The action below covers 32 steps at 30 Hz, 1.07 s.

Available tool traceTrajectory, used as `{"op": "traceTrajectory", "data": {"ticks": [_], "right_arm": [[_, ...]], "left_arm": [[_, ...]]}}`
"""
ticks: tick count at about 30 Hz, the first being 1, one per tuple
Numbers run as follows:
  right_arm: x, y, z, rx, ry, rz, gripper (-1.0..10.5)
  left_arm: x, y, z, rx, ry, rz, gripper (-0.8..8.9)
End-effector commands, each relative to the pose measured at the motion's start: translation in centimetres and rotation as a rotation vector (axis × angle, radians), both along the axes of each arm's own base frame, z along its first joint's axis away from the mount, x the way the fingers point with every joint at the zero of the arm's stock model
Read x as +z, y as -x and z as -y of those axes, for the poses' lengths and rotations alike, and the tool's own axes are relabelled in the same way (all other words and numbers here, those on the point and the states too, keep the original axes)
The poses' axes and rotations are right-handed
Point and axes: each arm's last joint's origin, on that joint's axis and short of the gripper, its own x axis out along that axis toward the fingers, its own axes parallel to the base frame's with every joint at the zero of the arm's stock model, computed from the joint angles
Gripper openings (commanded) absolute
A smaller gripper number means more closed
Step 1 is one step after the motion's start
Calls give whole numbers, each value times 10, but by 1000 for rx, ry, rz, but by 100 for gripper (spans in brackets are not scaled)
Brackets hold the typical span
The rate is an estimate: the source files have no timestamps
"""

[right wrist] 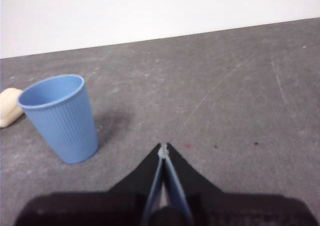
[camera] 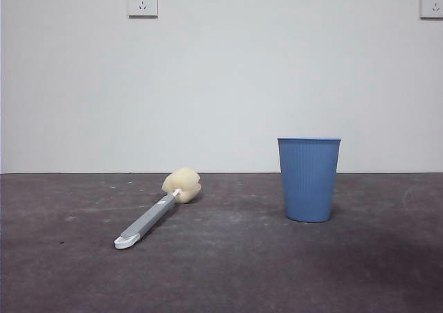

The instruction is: Pick up the cup brush,pick up the cup,insert the brush into the cup,clean the cup,put the cup brush back,put the cup back to the fixed position on the table

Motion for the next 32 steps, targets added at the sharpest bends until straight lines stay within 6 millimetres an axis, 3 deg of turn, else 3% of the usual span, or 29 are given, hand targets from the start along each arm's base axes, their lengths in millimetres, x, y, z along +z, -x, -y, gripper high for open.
{"op": "traceTrajectory", "data": {"ticks": [1,32], "right_arm": [[-7,0,0,0,-4,-3,1],[-13,-1,0,0,-7,-24,1]], "left_arm": [[-4,0,0,5,2,-9,-3],[-4,0,0,5,2,-9,-3]]}}
